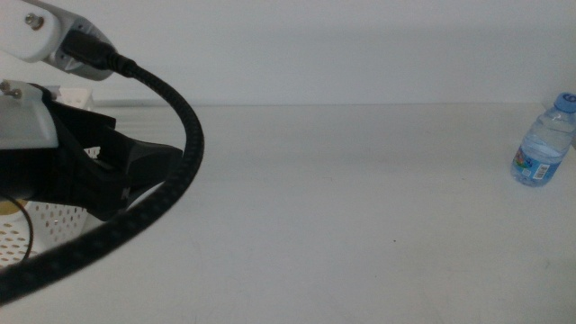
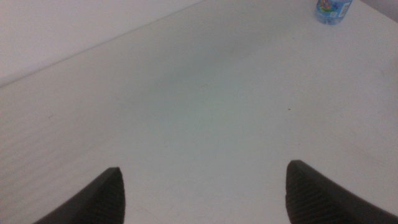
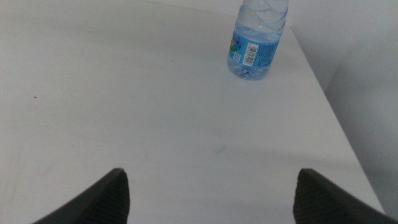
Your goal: Use arms to grab the bottles and put them into the dustbin to the left of the table.
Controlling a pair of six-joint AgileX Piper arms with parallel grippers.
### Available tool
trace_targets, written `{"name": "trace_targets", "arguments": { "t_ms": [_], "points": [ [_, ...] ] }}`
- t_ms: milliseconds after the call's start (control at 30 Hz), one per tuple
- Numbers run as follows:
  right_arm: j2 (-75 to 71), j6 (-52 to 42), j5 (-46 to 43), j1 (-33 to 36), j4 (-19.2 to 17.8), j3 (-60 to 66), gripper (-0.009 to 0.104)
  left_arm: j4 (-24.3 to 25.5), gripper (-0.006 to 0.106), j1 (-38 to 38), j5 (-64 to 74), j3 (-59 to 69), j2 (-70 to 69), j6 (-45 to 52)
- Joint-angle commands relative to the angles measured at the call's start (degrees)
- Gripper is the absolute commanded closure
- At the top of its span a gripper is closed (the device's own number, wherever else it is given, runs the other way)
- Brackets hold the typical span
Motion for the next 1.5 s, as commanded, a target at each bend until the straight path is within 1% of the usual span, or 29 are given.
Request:
{"name": "trace_targets", "arguments": {
  "t_ms": [0,67,167,367,467,533,600,700,800,967,1167,1267,1467],
  "points": [
    [-1.0,-0.5,-3.7,-0.3,0.9,-1.2,0.021,-1.0,0.02,-0.2,-3.8,-1.4,-0.3,-0.7],
    [0.3,-0.5,-3.3,-0.3,1.8,-3.9,0.021,-1.0,0.02,-0.2,-3.8,-1.4,-0.3,-0.7],
    [4.2,-0.5,-2.2,-0.3,1.6,-10.0,0.021,-1.0,0.02,-0.2,-3.8,-1.4,-0.3,-0.7],
    [15.0,-0.5,-2.3,-0.3,-0.5,-20.4,0.021,-1.0,0.02,-0.2,-3.8,-1.4,-0.3,-0.7],
    [20.9,-0.5,-2.9,-0.3,-2.7,-24.1,0.021,-1.0,0.02,-0.2,-3.8,-1.4,-0.3,-0.7],
    [24.8,-0.5,-3.6,-0.3,-3.4,-26.0,0.021,-1.0,0.02,-0.2,-3.8,-1.4,-0.3,-0.7],
    [28.6,-0.5,-7.1,-0.3,-4.0,-26.6,0.021,-1.0,0.02,-0.2,-3.8,-1.4,-0.3,-0.7],
    [33.6,0.1,-15.6,-0.3,-3.1,-26.4,0.021,-1.0,0.02,-0.2,-3.8,-1.4,-0.3,-0.7],
    [38.2,0.8,-20.1,-0.3,-2.4,-26.4,0.021,-1.0,0.02,-0.2,-3.8,-1.4,-0.3,-0.7],
    [44.3,0.6,-28.7,-0.3,-3.1,-26.4,0.021,-1.0,0.02,-0.2,-3.8,-1.4,-0.3,-0.7],
    [51.8,0.7,-39.1,-0.3,1.7,-26.9,0.021,-1.0,0.02,-0.2,-3.8,-1.4,-0.3,-0.7],
    [56.5,-0.9,-41.2,-0.3,5.4,-28.9,0.021,-1.0,0.02,-0.2,-3.8,-1.4,-0.3,-0.7],
    [64.8,-6.6,-41.7,-0.3,9.1,-36.3,0.021,-1.0,0.02,-0.2,-3.8,-1.4,-0.3,-0.7]
  ]
}}
